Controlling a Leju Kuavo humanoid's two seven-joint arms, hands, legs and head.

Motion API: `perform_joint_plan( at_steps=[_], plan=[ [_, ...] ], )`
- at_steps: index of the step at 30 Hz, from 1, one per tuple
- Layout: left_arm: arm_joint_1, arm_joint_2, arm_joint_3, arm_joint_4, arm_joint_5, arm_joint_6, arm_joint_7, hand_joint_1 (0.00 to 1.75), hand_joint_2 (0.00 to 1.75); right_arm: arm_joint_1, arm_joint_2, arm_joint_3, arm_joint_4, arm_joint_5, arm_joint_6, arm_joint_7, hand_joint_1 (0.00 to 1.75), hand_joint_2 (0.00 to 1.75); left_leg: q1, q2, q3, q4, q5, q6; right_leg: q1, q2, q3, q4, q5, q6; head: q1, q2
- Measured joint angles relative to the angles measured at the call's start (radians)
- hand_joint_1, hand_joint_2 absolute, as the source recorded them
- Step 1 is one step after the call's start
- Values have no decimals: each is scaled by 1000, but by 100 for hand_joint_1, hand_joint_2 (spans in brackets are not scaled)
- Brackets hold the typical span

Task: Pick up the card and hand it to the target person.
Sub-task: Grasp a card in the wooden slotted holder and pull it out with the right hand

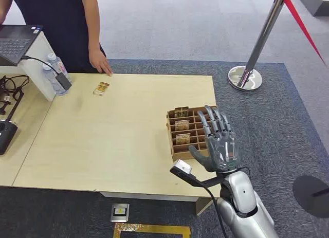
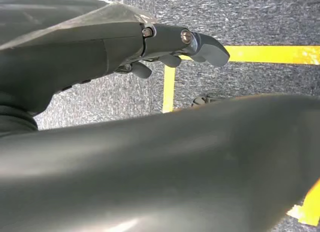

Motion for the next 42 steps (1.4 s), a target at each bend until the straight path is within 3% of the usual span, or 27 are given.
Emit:
perform_joint_plan(
  at_steps=[11,15,16,21,30,37,42],
  plan=[
    [-4,0,-12,0,-4,-5,10,0,0,-88,47,38,138,-33,61,-1,3,175,0,0,0,0,0,0,0,0,0,0,0,0,0,0],
    [-4,0,-12,0,-2,-7,10,0,0,-113,62,40,178,-61,58,-8,171,175,0,0,0,0,0,0,0,0,0,0,0,0,0,0],
    [-4,0,-12,0,-2,-6,10,0,0,-116,65,40,184,-66,55,-10,175,175,0,0,0,0,0,0,0,0,0,0,0,0,0,0],
    [-4,0,-12,0,0,2,10,0,0,-125,72,40,203,-93,38,-18,153,175,0,0,0,0,0,0,0,0,0,0,0,0,0,0],
    [-4,0,-12,0,4,4,10,0,0,-125,85,36,206,-208,49,-75,147,175,0,0,0,0,0,0,0,0,0,0,0,0,0,0],
    [-4,3,-13,0,-3,1,11,0,0,-126,86,35,216,-82,75,-31,150,175,0,0,0,0,0,0,0,0,0,0,0,0,0,0],
    [-6,4,-14,0,-5,-1,14,0,0,-143,86,37,257,-18,93,-4,143,175,0,0,0,0,0,0,0,0,0,0,0,0,0,0]
  ],
)
